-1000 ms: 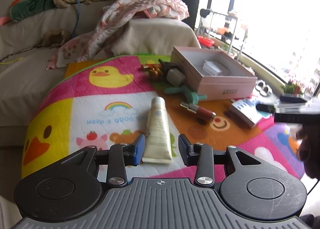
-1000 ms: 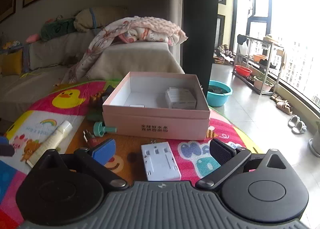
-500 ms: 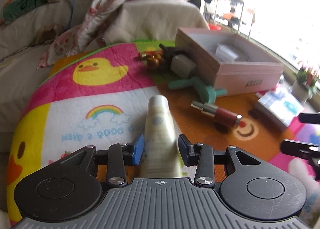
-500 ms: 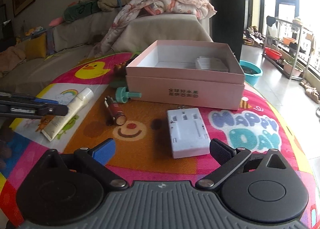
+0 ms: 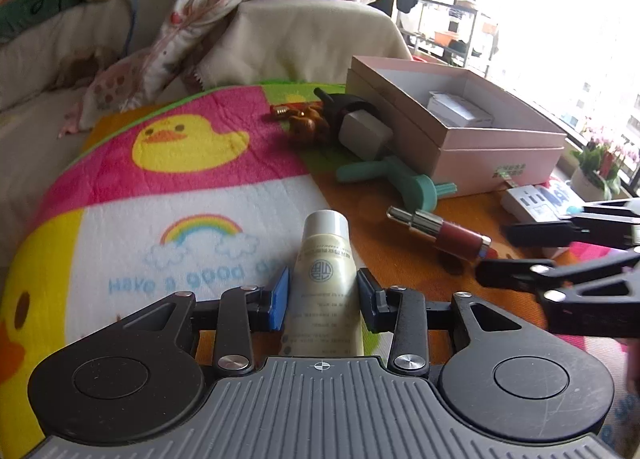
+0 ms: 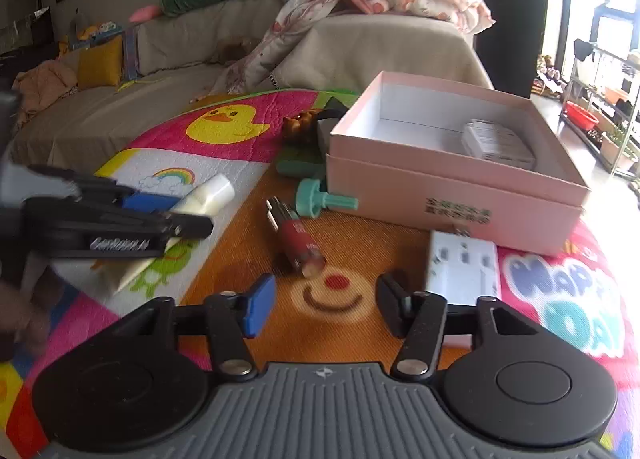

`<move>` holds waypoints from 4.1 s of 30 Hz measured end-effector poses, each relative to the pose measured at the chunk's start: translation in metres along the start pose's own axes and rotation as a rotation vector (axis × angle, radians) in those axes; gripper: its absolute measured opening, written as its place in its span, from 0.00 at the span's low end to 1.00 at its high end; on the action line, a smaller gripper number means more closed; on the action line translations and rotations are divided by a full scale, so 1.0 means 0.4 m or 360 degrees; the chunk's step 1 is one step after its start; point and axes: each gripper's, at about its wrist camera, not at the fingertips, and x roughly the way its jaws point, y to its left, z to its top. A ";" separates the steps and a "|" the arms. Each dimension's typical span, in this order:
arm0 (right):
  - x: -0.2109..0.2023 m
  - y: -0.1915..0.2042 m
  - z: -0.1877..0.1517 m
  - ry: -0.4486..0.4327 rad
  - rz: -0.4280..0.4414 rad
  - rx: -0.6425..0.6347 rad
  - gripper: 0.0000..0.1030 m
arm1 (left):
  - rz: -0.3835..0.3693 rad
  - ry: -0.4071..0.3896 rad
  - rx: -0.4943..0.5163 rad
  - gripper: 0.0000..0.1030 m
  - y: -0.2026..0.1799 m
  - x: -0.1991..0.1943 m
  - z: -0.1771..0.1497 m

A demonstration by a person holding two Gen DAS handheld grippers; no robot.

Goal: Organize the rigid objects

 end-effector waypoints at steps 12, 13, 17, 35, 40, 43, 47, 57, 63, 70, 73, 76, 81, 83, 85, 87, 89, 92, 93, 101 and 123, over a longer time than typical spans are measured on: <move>-0.026 -0.009 0.011 -0.0122 -0.0319 -0.0110 0.81 | -0.0072 -0.0088 -0.0195 0.39 0.014 -0.028 -0.042; -0.027 -0.007 0.013 -0.0124 -0.0255 -0.0071 0.85 | -0.0061 -0.0091 -0.0186 0.39 0.010 -0.028 -0.043; 0.019 0.036 0.037 -0.0062 -0.0154 -0.0053 0.85 | -0.0029 -0.0058 -0.0121 0.40 -0.003 -0.032 -0.040; 0.006 0.006 0.043 -0.0006 -0.0102 0.0004 0.76 | -0.0045 -0.0053 0.0095 0.39 -0.067 -0.070 -0.070; -0.150 -0.048 -0.007 -0.0126 -0.0207 -0.0120 0.76 | -0.0272 -0.0124 0.0072 0.11 -0.125 -0.130 -0.009; -0.221 -0.091 0.001 -0.0244 -0.0290 -0.0114 0.76 | -0.0306 -0.0297 0.0112 0.11 -0.163 -0.160 0.102; -0.283 -0.141 0.035 -0.0410 -0.0380 -0.0087 0.76 | -0.0299 -0.0378 0.0080 0.11 -0.172 -0.155 0.192; -0.156 -0.155 -0.055 -0.0123 -0.0213 0.0061 0.76 | -0.0181 0.0058 0.0217 0.18 -0.212 -0.082 -0.005; -0.113 -0.109 -0.113 -0.0030 -0.0165 0.0042 0.76 | -0.0047 0.0097 0.0288 0.35 -0.228 -0.053 -0.059; -0.106 -0.082 -0.136 -0.0026 -0.0208 -0.0037 0.81 | -0.0067 0.0098 0.0218 0.36 -0.218 -0.051 -0.077; -0.103 -0.094 -0.130 0.0006 -0.0205 0.0035 0.84 | -0.0056 0.0058 0.0255 0.35 -0.225 -0.056 -0.089; -0.099 -0.107 -0.123 0.0030 -0.0194 0.0126 0.83 | -0.0040 0.0023 0.0291 0.31 -0.235 -0.062 -0.099; -0.131 -0.093 -0.114 0.0056 -0.0130 0.0049 0.76 | -0.0173 -0.0023 0.0255 0.30 -0.225 -0.087 -0.100; -0.161 -0.095 -0.108 0.0024 -0.0118 0.0019 0.76 | -0.0196 -0.0067 0.0272 0.30 -0.228 -0.100 -0.090; -0.190 -0.102 -0.098 -0.0022 -0.0140 -0.0009 0.76 | -0.0238 -0.0104 0.0262 0.30 -0.226 -0.110 -0.056; -0.217 -0.116 -0.074 -0.0086 -0.0168 -0.0025 0.76 | -0.0290 -0.0164 0.0226 0.29 -0.222 -0.119 0.008; -0.243 -0.132 -0.037 -0.0181 -0.0201 -0.0035 0.76 | -0.0344 -0.0259 0.0186 0.29 -0.218 -0.124 0.095; -0.265 -0.151 0.038 -0.0352 -0.0279 -0.0073 0.76 | -0.0386 -0.0492 0.0162 0.30 -0.230 -0.118 0.250; -0.263 -0.156 0.068 -0.0417 -0.0315 -0.0087 0.76 | -0.0402 -0.0547 0.0165 0.30 -0.236 -0.099 0.304; -0.124 -0.206 0.189 -0.0395 -0.0324 -0.0010 0.84 | -0.0384 -0.0351 -0.0049 0.30 -0.153 0.113 0.418; 0.068 -0.018 0.021 -0.0042 -0.0035 -0.0089 0.67 | -0.0222 -0.0147 -0.0371 0.30 0.102 0.392 0.473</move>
